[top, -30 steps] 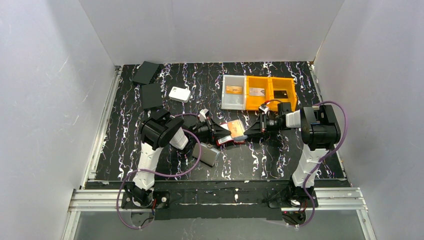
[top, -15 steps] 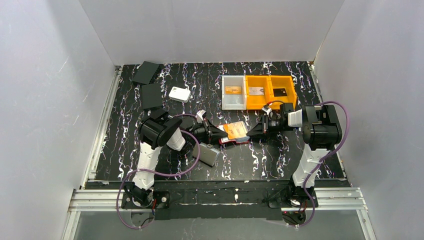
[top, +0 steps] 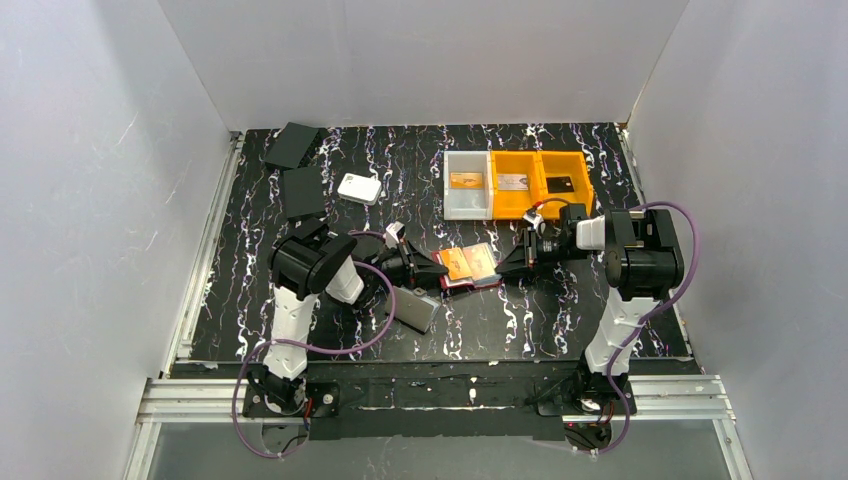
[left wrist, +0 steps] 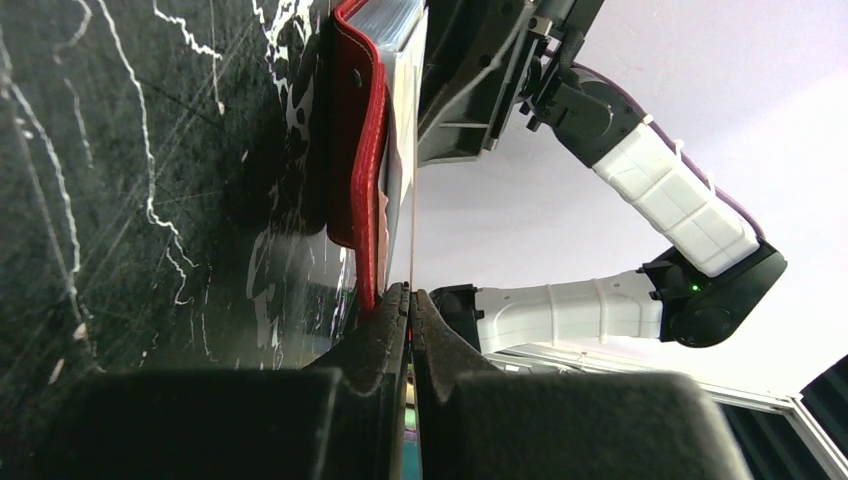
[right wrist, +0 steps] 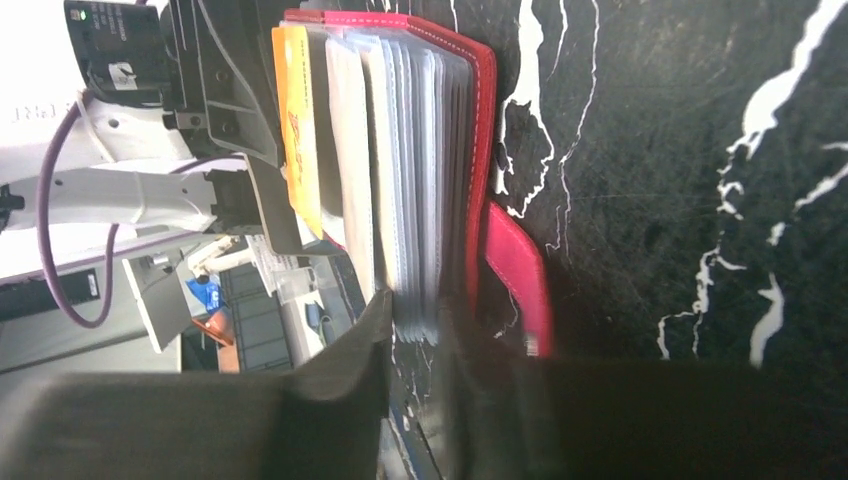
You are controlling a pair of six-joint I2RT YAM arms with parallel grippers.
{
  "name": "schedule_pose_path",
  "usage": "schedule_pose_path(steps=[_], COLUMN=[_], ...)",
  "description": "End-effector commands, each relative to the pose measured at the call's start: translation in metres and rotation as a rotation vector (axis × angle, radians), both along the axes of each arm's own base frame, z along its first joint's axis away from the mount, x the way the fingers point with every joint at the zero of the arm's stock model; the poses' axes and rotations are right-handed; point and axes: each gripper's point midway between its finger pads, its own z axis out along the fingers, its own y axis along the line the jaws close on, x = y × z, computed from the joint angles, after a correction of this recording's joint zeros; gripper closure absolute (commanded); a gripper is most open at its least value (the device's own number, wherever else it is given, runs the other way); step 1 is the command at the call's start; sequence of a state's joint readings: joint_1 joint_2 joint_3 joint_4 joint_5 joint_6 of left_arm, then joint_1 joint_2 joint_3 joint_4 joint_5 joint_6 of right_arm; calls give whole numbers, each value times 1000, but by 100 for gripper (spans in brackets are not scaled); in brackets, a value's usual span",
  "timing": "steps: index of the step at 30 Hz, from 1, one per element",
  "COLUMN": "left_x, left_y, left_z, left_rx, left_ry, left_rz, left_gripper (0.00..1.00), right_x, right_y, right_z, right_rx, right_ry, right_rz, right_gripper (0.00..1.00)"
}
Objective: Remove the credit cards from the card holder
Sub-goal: Remove the credit card from the card holder.
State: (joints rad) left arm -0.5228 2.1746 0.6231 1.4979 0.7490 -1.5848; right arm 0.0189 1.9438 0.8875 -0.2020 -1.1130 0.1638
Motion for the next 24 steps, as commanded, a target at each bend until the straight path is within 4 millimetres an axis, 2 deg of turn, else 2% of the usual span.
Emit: schedule_pose_path(steps=[1, 3, 5, 9, 14, 19, 24], left_x=[-3, -3, -4, -3, 0, -1, -8], left_y=[6, 6, 5, 3, -2, -6, -14], left_z=[-6, -6, -3, 12, 36, 58, 75], left_rx=[32, 30, 25, -1, -42, -73, -93], left_ry=[65, 62, 52, 10, -48, -112, -180], left_rz=[5, 0, -5, -24, -55, -93, -129], left_gripper=[100, 100, 100, 100, 100, 100, 100], right_x=[0, -1, -1, 1, 6, -7, -18], right_y=[-7, -8, -10, -17, -22, -4, 18], right_z=[12, 19, 26, 35, 55, 98, 104], right_rx=[-40, -55, -79, -156, -206, 10, 44], right_ry=[-75, -118, -165, -255, -388, -486, -499], right_rz=[39, 57, 67, 64, 60, 128, 224], right_gripper=[66, 51, 42, 30, 25, 23, 22])
